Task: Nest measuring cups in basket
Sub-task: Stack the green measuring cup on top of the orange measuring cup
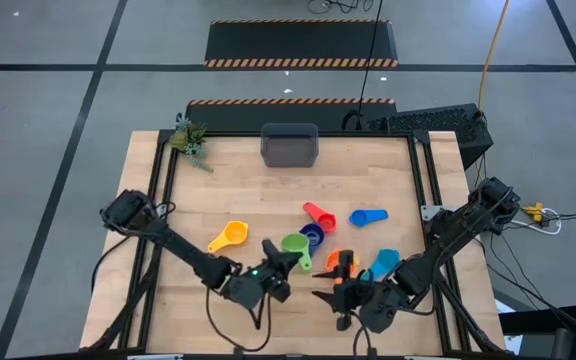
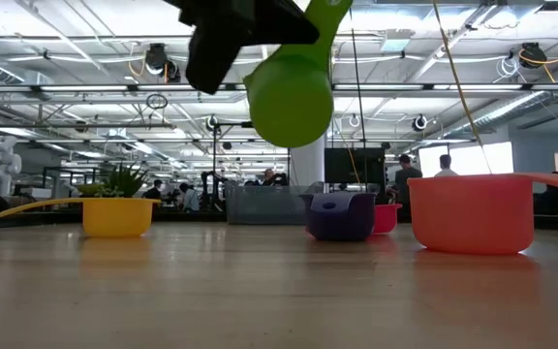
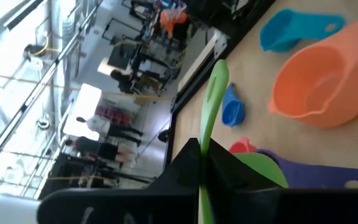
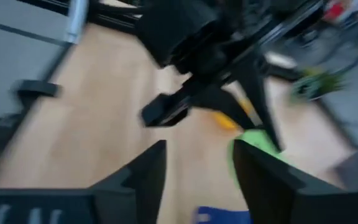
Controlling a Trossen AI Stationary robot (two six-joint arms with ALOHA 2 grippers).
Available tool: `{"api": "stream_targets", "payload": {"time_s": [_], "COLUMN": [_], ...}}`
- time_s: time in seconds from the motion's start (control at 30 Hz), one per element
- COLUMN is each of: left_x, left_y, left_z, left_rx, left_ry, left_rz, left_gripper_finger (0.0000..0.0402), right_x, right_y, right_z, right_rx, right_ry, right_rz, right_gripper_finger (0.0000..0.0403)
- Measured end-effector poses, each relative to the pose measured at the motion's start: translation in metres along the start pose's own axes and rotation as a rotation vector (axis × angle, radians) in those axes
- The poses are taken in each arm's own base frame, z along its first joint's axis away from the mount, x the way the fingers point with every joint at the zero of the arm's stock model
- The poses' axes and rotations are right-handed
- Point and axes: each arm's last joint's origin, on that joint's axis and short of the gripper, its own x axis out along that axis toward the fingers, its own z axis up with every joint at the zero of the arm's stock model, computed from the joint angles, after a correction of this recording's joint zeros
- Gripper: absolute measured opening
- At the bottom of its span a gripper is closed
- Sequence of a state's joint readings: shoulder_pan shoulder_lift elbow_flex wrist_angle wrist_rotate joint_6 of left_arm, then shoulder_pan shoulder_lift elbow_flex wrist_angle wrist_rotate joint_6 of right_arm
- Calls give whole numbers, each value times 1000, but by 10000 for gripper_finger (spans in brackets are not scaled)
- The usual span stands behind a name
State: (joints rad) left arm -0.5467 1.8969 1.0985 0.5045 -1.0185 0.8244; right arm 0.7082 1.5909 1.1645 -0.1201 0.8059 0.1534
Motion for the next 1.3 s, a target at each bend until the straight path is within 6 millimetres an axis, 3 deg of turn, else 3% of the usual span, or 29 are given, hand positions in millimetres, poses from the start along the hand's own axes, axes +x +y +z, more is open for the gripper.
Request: {"api": "stream_targets", "payload": {"time_s": [0.23,0.4,0.7,1.3], "left_x": [8,12,12,11], "left_y": [3,5,2,0], "left_z": [-4,-8,-10,-10], "left_rx": [-52,-130,-142,-153], "left_ry": [22,36,51,32], "left_rz": [10,14,2,-40], "left_gripper_finger": [7,7,7,7], "right_x": [4,19,42,47], "right_y": [-4,-2,8,9], "right_z": [0,-8,-19,-24], "right_rx": [-207,-331,-466,-517], "right_ry": [-1,41,60,84], "right_rz": [-122,-149,-440,-360], "right_gripper_finger": [203,181,129,36]}}
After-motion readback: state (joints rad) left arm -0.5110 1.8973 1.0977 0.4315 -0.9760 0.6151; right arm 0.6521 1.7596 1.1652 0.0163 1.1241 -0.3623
